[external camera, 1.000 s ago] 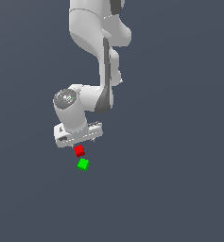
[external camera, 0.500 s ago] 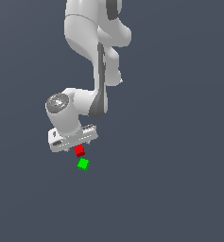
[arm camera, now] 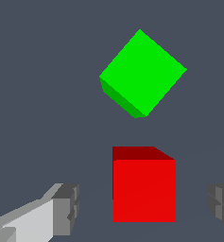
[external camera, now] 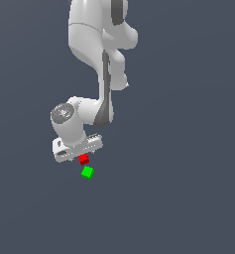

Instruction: Stack the red cube on top of the green cube.

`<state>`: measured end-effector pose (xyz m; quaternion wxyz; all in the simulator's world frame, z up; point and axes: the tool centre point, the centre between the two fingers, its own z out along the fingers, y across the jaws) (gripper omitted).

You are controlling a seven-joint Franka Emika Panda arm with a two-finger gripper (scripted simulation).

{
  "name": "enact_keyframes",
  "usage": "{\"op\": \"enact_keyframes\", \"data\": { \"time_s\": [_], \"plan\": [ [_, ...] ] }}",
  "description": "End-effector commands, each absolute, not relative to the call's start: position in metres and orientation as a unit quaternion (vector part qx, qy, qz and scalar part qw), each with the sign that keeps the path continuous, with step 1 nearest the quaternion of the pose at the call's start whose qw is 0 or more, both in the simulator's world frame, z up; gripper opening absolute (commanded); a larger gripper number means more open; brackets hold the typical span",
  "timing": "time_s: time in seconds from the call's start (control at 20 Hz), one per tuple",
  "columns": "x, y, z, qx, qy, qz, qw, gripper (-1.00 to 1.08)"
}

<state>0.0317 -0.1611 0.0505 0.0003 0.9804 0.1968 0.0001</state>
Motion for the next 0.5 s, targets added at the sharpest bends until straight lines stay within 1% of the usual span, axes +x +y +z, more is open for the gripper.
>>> {"op": "enact_keyframes", "data": {
  "time_s": [0.0,0.2,0.4,0.45],
  "plan": [
    [0.031,-0.161,0.037,0.98,0.198,0.0,0.0,1.0],
    [0.032,-0.162,0.023,0.98,0.198,0.0,0.0,1.0],
    [0.033,-0.162,0.02,0.98,0.199,0.0,0.0,1.0],
    [0.033,-0.162,0.02,0.98,0.199,0.0,0.0,-1.0]
  ]
}}
